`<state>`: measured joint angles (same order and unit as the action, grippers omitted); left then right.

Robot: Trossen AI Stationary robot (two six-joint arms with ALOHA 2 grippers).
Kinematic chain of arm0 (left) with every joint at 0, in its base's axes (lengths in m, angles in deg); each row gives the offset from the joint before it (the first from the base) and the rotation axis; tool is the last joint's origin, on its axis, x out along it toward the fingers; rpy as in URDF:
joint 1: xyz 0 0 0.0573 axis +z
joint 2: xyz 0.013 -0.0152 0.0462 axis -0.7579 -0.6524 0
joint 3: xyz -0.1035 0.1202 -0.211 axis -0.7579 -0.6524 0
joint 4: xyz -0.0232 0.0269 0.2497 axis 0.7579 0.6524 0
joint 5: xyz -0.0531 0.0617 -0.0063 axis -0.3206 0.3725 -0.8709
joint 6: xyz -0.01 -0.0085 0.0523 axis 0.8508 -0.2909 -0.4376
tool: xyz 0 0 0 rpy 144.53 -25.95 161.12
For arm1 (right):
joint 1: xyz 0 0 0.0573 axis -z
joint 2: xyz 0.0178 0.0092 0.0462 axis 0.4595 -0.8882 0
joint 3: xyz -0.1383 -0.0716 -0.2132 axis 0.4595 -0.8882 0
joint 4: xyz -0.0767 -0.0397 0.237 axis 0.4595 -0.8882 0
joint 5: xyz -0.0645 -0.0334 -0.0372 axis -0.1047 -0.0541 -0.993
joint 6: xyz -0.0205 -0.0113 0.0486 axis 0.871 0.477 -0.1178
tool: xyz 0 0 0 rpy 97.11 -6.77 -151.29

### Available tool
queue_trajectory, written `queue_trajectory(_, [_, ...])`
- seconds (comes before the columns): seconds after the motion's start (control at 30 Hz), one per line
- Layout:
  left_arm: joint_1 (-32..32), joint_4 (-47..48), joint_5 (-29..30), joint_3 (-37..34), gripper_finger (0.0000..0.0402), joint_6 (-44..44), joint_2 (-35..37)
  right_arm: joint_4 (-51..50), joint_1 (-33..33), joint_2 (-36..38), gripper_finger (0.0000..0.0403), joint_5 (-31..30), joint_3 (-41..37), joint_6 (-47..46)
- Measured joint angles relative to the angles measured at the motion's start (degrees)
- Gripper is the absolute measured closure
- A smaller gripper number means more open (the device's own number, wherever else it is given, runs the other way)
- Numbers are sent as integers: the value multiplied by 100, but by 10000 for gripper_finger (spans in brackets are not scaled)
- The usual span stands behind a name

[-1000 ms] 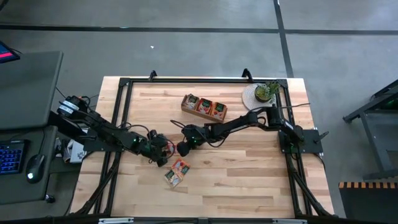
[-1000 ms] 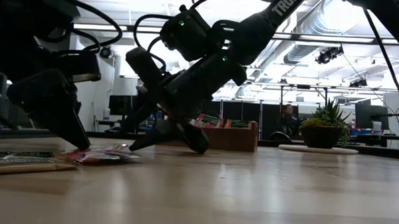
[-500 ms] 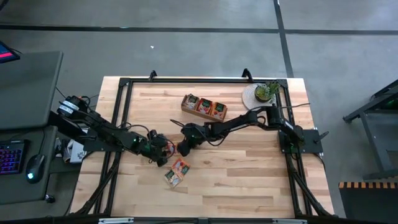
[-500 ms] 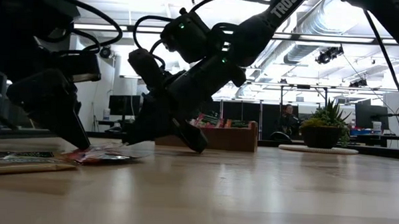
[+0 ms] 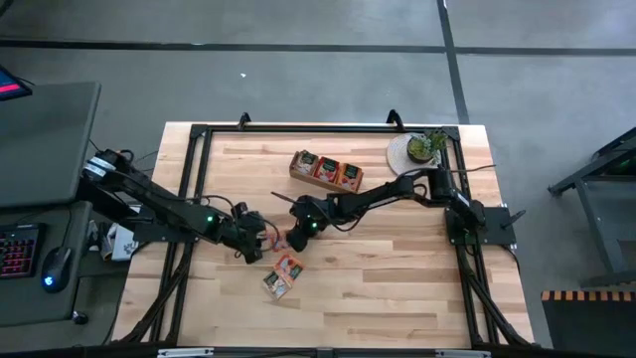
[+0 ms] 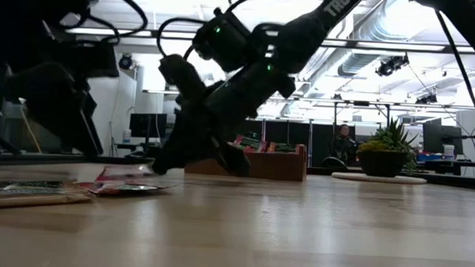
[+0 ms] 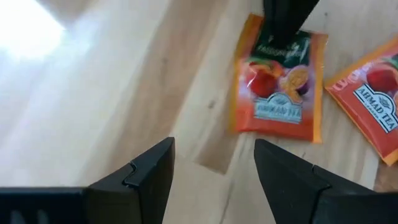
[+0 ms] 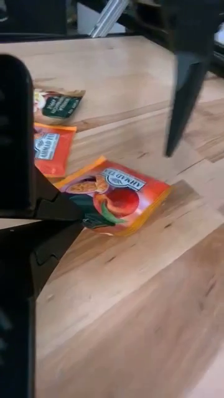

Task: Pick & Place Tea
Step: Put the orange tea bag into the right section of the wooden organizer

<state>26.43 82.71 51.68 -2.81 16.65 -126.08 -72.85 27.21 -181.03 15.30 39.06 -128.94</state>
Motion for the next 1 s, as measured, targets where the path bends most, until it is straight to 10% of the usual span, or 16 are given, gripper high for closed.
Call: queue_trajectory(1.0, [399, 891, 1533, 141, 186, 1360, 1584, -4873, 1863, 3771, 403, -408, 543, 3551])
